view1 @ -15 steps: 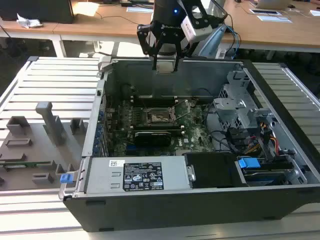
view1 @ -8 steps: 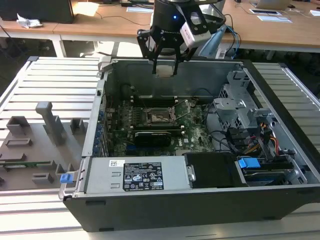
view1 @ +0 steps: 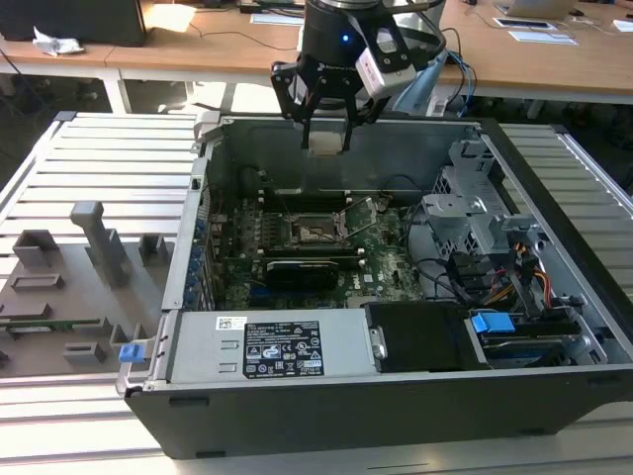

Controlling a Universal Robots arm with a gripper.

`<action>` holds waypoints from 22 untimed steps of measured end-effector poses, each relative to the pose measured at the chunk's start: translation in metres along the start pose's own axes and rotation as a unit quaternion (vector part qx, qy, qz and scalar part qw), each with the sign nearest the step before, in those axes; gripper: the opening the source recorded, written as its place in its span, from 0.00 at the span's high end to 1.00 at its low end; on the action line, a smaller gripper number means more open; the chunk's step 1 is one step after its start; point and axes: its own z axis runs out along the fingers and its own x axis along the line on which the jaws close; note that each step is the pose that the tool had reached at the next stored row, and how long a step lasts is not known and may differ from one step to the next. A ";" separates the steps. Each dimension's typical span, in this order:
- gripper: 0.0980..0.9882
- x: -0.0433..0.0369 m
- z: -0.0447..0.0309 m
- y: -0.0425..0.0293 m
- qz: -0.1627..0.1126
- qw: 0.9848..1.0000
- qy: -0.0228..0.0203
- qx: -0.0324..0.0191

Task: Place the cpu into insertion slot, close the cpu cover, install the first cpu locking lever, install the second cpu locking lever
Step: 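Place the cpu into insertion slot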

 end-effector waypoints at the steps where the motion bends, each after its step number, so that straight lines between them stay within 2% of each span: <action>1: 0.50 0.0000 0.0004 0.0000 0.000 1.000 0.000 0.000; 12: 0.50 -0.0002 0.0078 -0.0007 0.000 1.000 0.000 0.000; 22: 0.50 -0.0004 0.0177 -0.0016 0.000 1.000 0.000 0.000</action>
